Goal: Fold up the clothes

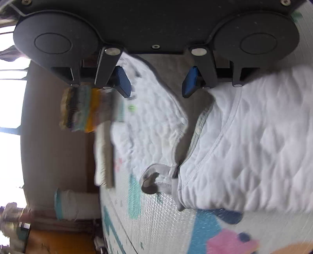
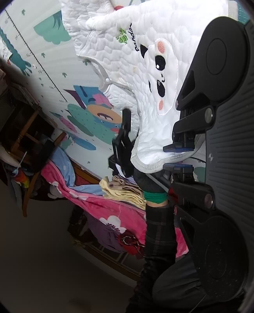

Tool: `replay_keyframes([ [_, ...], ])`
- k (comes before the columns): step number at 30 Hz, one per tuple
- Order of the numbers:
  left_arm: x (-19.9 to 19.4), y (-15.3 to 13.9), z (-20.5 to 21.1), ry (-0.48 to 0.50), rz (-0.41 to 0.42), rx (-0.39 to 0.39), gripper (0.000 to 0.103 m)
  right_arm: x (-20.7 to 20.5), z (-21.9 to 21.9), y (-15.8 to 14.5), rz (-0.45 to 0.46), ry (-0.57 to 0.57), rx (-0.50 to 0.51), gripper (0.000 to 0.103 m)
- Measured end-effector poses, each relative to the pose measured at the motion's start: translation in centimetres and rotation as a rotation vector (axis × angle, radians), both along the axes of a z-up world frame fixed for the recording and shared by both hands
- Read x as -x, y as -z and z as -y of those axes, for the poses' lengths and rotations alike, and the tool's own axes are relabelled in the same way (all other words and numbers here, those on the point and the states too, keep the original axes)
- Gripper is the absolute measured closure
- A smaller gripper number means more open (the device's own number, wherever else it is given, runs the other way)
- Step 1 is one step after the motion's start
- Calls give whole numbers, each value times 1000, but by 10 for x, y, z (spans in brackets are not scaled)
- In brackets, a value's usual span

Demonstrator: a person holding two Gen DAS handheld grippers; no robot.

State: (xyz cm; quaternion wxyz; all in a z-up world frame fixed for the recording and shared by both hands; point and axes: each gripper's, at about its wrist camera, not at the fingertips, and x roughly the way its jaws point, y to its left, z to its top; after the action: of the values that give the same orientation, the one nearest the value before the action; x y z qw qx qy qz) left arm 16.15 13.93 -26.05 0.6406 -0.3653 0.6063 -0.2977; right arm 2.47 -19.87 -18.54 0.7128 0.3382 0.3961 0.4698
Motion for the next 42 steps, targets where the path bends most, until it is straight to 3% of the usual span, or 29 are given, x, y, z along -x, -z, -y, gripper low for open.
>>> replay_keyframes([
  [1,-1,-6,8,50,58,-62,99,1,-1,0,1,-4,4,89],
  [5,-3,-49,17,162,313,-115,101,3,-14,0,53,-44,89,89],
  [7,-3,-64,21,264,458,-227,101,7,-32,1,106,-104,164,89],
  [10,-6,-52,19,311,480,-311,101,17,-67,15,187,-220,324,89],
  [13,-4,-43,25,342,486,-327,101,32,-96,32,281,-324,482,89],
  [16,6,-44,35,413,551,-357,101,51,-113,42,388,-419,630,85],
  [17,8,-41,37,433,566,-373,101,57,-116,44,416,-437,657,82],
  [19,10,-38,36,456,582,-395,100,68,-118,47,435,-483,665,65],
  [21,11,-38,34,453,594,-401,100,79,-115,46,452,-511,642,64],
  [24,10,-44,36,483,594,-412,93,87,-102,38,463,-496,601,62],
  [25,10,-50,37,494,610,-426,88,85,-94,36,460,-460,596,62],
  [29,15,-75,37,498,729,-528,88,60,-63,32,445,-259,673,62],
  [31,25,-86,47,533,793,-496,87,47,-48,31,451,-144,727,62],
  [33,36,-89,61,561,840,-455,81,37,-36,32,472,-42,784,62],
  [34,38,-85,67,565,847,-452,73,34,-32,33,488,-5,811,62],
  [38,39,-44,84,642,798,-541,52,32,-23,66,467,-18,883,60],
  [40,29,-42,92,711,771,-578,56,36,-26,76,481,-57,914,58],
  [42,19,-54,95,651,813,-565,62,41,-25,67,524,-30,897,61],
])
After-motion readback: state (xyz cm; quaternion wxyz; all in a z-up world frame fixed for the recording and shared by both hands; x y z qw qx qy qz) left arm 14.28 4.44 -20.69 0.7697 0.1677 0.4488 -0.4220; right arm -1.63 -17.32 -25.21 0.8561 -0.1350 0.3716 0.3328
